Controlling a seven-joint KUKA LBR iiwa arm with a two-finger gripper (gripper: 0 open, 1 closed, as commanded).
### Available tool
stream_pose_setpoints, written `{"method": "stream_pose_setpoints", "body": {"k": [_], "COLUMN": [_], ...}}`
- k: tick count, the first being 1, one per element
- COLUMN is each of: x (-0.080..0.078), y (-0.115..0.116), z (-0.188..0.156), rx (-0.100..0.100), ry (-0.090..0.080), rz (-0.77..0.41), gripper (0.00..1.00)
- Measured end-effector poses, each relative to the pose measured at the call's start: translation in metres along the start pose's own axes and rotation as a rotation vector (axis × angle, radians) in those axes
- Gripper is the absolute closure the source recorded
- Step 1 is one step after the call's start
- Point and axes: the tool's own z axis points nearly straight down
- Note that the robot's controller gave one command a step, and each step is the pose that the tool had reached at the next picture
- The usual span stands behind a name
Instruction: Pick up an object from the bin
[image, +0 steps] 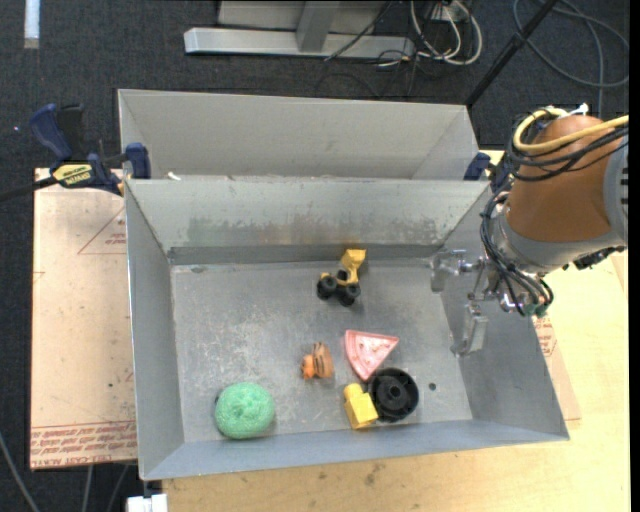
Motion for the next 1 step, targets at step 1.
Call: {"method": "stream_pose_setpoints", "body": {"k": [1], "x": [-0.0015], "y": [0.0004], "z": [-0.0049], "rx": [0.001], "ry": [-0.008], "rz": [-0.003], "gripper": [0.00]}}
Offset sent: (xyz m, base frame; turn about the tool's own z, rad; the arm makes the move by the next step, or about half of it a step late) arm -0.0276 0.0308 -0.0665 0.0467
